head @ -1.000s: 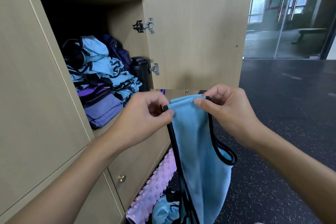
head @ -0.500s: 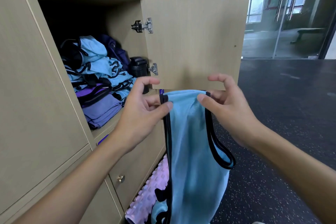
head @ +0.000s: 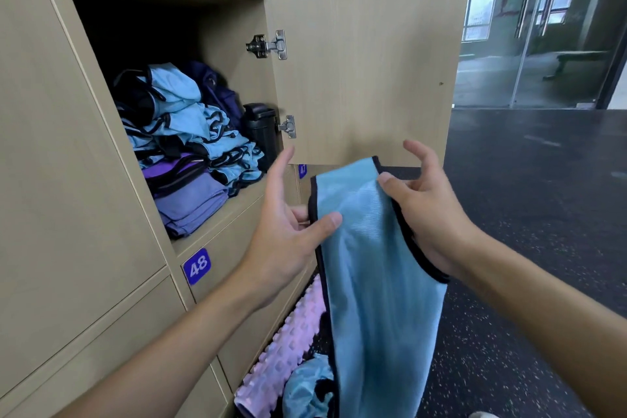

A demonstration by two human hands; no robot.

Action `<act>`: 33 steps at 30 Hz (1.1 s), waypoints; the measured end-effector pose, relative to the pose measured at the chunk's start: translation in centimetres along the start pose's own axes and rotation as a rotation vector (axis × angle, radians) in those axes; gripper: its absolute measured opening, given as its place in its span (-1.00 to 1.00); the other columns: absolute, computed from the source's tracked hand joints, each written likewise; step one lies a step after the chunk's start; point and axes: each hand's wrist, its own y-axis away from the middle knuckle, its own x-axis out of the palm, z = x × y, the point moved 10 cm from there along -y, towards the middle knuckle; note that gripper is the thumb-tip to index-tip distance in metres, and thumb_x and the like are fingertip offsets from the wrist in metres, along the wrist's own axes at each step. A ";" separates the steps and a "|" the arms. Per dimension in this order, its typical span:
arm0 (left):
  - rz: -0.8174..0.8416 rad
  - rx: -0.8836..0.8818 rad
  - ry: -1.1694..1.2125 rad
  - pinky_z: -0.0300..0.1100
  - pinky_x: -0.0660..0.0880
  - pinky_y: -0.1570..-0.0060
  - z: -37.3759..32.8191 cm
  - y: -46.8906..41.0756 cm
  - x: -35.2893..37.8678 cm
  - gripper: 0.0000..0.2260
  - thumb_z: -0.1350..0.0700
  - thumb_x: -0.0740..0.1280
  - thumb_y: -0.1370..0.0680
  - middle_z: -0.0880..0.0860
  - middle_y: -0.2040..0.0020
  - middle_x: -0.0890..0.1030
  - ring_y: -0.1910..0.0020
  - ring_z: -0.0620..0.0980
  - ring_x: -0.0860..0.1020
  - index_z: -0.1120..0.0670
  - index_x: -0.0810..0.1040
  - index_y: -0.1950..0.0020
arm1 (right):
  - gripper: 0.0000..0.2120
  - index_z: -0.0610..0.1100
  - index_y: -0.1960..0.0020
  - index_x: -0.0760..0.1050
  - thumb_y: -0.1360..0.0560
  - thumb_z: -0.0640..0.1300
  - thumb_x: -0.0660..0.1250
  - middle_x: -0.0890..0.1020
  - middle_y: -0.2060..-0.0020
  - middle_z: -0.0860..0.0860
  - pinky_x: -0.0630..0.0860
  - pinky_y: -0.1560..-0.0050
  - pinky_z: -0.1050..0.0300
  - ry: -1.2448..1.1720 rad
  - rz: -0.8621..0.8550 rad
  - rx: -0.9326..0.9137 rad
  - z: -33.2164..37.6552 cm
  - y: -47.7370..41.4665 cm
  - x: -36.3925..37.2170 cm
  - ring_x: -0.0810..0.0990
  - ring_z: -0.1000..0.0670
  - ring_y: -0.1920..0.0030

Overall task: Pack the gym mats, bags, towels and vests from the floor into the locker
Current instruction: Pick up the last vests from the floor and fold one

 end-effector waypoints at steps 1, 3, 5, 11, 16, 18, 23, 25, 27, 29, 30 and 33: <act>-0.009 0.030 0.005 -0.05 0.63 0.00 -0.5 -0.2 -0.1 -0.31 0.37 0.35 -0.55 0.22 0.04 0.72 0.08 0.15 0.70 -0.23 0.17 -0.45 | -0.35 0.37 -0.42 0.16 -0.50 0.04 0.43 0.62 -0.07 -0.30 0.55 -0.22 -0.03 -0.004 0.065 0.014 0.0 0.1 0.4 0.64 -0.18 -0.12; -0.051 0.077 -0.006 -0.05 0.64 0.06 -1.4 -0.4 -0.6 -0.43 0.39 0.35 -0.55 0.18 0.12 0.73 0.17 0.10 0.69 -0.15 0.30 -0.36 | -0.25 0.34 -0.48 0.11 -0.50 -0.09 0.46 0.71 0.04 -0.12 0.61 -0.03 0.17 0.007 0.259 0.044 -0.2 0.8 2.0 0.69 -0.09 -0.02; -0.124 0.111 -0.055 0.06 0.59 0.08 -1.9 -0.7 -1.8 -0.55 0.38 0.37 -0.55 0.22 0.18 0.70 0.22 0.11 0.63 -0.07 0.39 -0.28 | -0.17 0.29 -0.49 0.15 -0.45 -0.24 0.49 0.74 0.12 -0.03 0.66 0.06 0.12 0.078 0.403 0.038 0.0 2.2 3.6 0.72 -0.07 0.06; -0.135 0.033 -0.085 0.01 0.61 0.03 -0.7 -0.1 -2.1 -0.41 0.25 0.51 -0.45 0.17 -0.01 0.70 0.08 0.08 0.66 -0.12 0.35 -0.35 | -0.41 0.21 -0.31 0.37 -0.49 -0.33 0.44 0.69 0.07 -0.21 0.65 0.01 -0.20 0.057 0.298 -0.052 0.5 1.6 3.6 0.69 -0.24 0.08; 0.060 -0.037 -0.086 -0.16 0.63 0.08 1.0 1.7 0.4 -0.20 0.40 0.43 -0.49 0.09 -0.10 0.70 0.00 0.07 0.70 -0.18 0.15 -0.52 | -0.46 0.15 -0.34 0.39 -0.50 -0.28 0.44 0.67 0.14 -0.13 0.66 0.00 -0.07 0.009 0.140 -0.082 1.0 0.3 1.3 0.69 -0.08 0.12; 0.045 -0.041 -0.041 -0.12 0.64 0.19 0.8 1.5 0.4 -0.27 0.41 0.39 -0.50 0.16 0.04 0.73 0.14 0.09 0.71 -0.17 0.20 -0.48 | -0.45 0.19 -0.34 0.38 -0.49 -0.21 0.47 0.66 0.04 -0.18 0.63 -0.09 -0.16 0.073 0.088 -0.086 1.1 0.0 0.4 0.69 -0.13 0.02; -0.093 0.034 -0.042 -0.10 0.62 0.19 -0.8 0.2 -1.8 -0.62 0.39 0.40 -0.49 0.12 0.18 0.72 0.26 0.03 0.66 0.02 0.44 -0.18 | -0.08 0.28 -0.50 0.16 -0.32 -0.09 0.59 0.67 -0.08 -0.11 0.64 -0.09 -0.05 0.112 0.315 0.080 -1.2 0.4 1.8 0.71 -0.05 -0.01; -0.137 0.068 -0.079 -0.19 0.57 0.26 -1.3 -0.2 -2.7 -0.77 0.38 0.41 -0.50 0.02 0.28 0.68 0.32 -0.05 0.60 0.09 0.51 -0.01 | -0.07 0.27 -0.50 0.14 -0.38 -0.26 0.56 0.70 0.00 -0.19 0.63 -0.09 -0.08 0.129 0.355 0.079 -1.5 0.7 2.4 0.72 -0.13 0.02; -0.182 0.096 -0.113 -0.26 0.51 0.27 -1.7 -0.5 -3.6 -0.83 0.37 0.42 -0.50 -0.06 0.33 0.63 0.33 -0.11 0.54 0.12 0.55 0.09 | -0.13 0.24 -0.49 0.16 -0.42 -0.30 0.52 0.70 0.04 -0.24 0.62 -0.11 -0.11 0.067 0.256 0.059 -1.5 0.3 1.6 0.71 -0.18 0.02; -0.210 0.109 -0.105 -0.28 0.52 0.24 -1.9 -0.7 -4.1 -0.84 0.37 0.43 -0.49 -0.08 0.32 0.63 0.32 -0.14 0.54 0.12 0.57 0.11 | -0.16 0.26 -0.48 0.19 -0.42 -0.26 0.52 0.68 0.01 -0.26 0.62 -0.07 -0.09 0.013 0.204 0.073 -2.1 0.1 1.2 0.71 -0.17 0.02; -0.218 0.112 -0.096 -0.30 0.53 0.24 -2.0 -0.7 -4.2 -0.84 0.37 0.43 -0.50 -0.08 0.32 0.64 0.32 -0.15 0.55 0.12 0.58 0.11 | -0.16 0.28 -0.46 0.20 -0.41 -0.25 0.54 0.68 0.00 -0.26 0.63 -0.06 -0.09 0.035 0.233 0.086 -2.5 0.3 1.7 0.71 -0.17 0.02; -0.238 0.107 -0.096 -0.27 0.55 0.22 -2.0 -0.7 -4.6 -0.84 0.36 0.43 -0.50 -0.06 0.29 0.66 0.30 -0.11 0.57 0.10 0.60 0.11 | -0.18 0.25 -0.45 0.22 -0.41 -0.28 0.53 0.70 0.04 -0.19 0.64 -0.03 -0.03 0.047 0.270 0.081 -2.8 0.8 2.5 0.72 -0.12 0.05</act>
